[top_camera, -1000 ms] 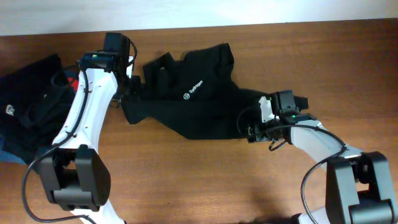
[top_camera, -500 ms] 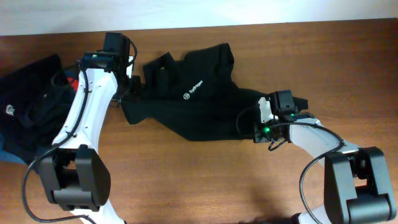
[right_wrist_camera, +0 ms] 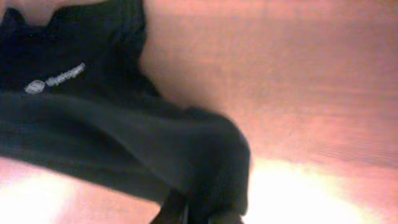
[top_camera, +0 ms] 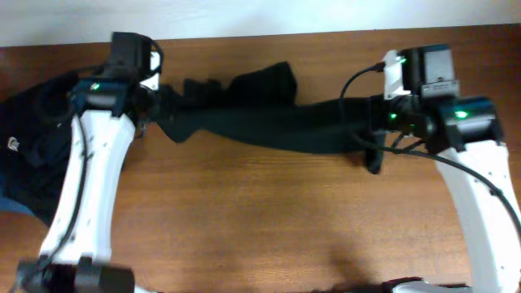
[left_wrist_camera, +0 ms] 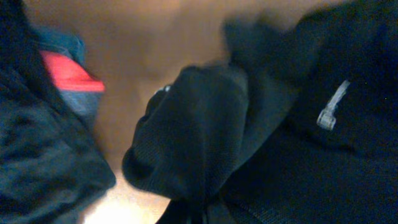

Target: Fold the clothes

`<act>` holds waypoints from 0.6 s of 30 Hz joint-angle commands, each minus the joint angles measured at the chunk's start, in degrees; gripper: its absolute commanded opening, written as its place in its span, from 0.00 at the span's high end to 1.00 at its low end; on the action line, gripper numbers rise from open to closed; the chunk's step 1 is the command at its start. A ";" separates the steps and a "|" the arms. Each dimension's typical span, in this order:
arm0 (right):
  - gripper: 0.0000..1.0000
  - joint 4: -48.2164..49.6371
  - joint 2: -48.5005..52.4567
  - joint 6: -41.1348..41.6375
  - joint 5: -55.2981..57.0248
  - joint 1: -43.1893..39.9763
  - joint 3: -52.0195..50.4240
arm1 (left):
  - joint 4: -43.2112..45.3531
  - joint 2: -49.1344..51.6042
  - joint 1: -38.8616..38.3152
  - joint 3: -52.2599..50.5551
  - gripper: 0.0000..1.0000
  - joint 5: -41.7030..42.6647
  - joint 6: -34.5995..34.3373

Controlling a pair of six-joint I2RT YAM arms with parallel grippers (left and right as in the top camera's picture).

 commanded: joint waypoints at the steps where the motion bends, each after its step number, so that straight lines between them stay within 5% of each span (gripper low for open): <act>1: 0.96 -1.95 0.55 0.00 3.74 0.20 3.67 | 2.21 -7.02 0.20 1.90 1.00 -0.50 -0.31; 13: 0.96 -16.00 0.79 -3.21 3.48 0.20 3.65 | 4.68 -12.20 0.20 1.88 1.00 -0.52 -0.33; 18: 0.96 -12.70 3.39 -5.29 5.20 0.13 3.65 | 5.77 -11.32 0.20 1.84 1.00 -0.50 -0.35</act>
